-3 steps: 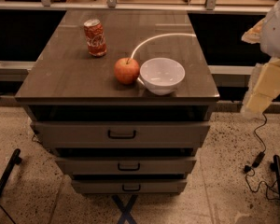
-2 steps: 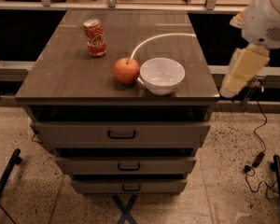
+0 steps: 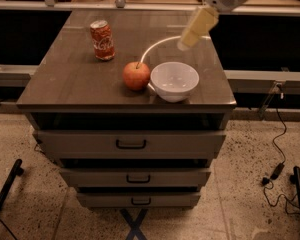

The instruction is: Pick coke can

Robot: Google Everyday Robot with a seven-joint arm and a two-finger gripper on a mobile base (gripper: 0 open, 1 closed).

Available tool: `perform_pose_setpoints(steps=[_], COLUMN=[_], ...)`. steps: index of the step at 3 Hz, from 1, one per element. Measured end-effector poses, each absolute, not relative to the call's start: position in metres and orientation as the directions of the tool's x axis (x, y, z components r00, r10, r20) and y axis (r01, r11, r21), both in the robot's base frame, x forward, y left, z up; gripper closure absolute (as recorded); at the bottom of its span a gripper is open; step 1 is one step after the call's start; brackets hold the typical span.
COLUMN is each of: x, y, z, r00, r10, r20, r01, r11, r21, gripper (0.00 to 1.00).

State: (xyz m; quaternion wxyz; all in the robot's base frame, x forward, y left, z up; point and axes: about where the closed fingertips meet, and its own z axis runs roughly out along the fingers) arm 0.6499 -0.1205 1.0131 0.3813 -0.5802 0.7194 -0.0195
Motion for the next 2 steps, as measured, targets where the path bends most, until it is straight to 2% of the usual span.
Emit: perform_pose_setpoints(steps=[1, 2], x=[0.707, 0.735], y=[-0.082, -0.058], z=[1.023, 1.035], r00=[-0.007, -0.011], r10=[-0.71, -0.536], r20=[-0.705, -0.844], r01=[-0.81, -0.791], r11=[0.417, 0.521], r21=[-0.412, -0.321], gripper=[0.0, 0.0])
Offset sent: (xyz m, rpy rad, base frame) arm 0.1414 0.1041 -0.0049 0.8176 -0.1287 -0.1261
